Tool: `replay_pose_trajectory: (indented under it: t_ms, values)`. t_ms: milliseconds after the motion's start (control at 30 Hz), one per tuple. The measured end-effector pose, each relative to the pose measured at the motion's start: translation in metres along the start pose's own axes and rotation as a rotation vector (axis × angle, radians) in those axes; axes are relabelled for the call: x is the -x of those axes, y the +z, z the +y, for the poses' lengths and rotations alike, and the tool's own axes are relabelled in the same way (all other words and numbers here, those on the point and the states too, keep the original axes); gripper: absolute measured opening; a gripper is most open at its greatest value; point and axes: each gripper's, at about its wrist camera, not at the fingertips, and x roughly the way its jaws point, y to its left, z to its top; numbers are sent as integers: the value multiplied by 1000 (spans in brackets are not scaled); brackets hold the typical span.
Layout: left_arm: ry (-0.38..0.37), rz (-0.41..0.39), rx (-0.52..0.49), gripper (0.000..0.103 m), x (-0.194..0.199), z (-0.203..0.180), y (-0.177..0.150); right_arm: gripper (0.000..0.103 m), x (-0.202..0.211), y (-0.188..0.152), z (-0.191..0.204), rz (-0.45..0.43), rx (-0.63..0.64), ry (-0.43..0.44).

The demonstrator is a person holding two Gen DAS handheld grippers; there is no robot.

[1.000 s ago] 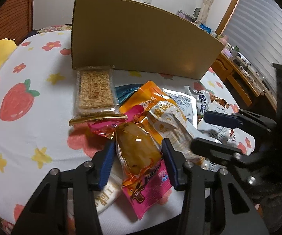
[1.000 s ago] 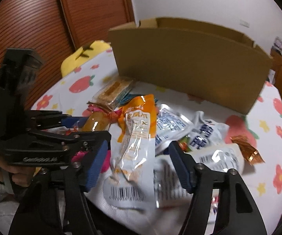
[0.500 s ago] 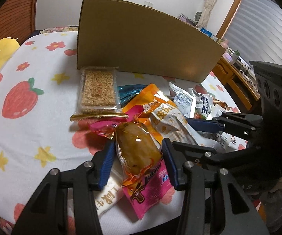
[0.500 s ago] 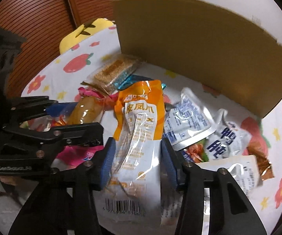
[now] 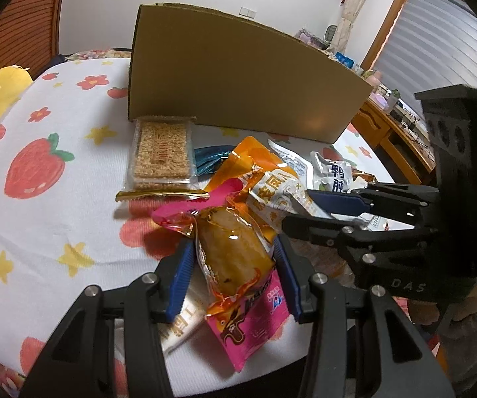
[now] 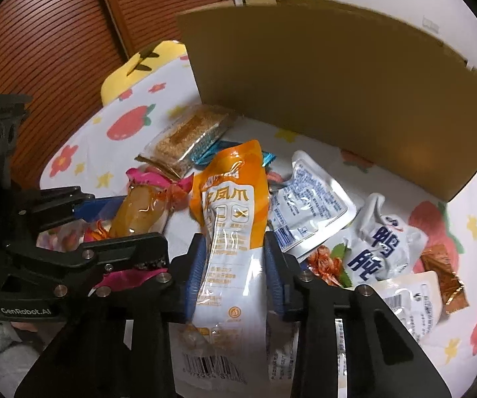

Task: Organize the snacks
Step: 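Grasp the pink-wrapped sausage with the left gripper while the right grasps the orange-white packet, then lift both packets and carry them over the open cardboard box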

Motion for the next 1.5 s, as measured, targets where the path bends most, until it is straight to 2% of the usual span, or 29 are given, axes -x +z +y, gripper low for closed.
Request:
replay_pose_trajectory:
  t_ms: [167,567,1000,1233,1500]
  values:
    - [1,-26,-23,46,7,-5,-1,32,13,-2,6,-50,17,-36]
    - [-27,-75,-48,46,25,-14,3,32,45,-10,-7,-158,-69,-27]
    - [-20,-128,-70,46,40,-20,12,32,63,-18,-16,-204,-94,-64]
    - [-9,-160,-93,46,48,-21,30,32,79,-16,-20,-241,-94,-83]
    - [-1,-213,-129,47,60,-24,64,32,96,-1,-22,-279,-46,-119]
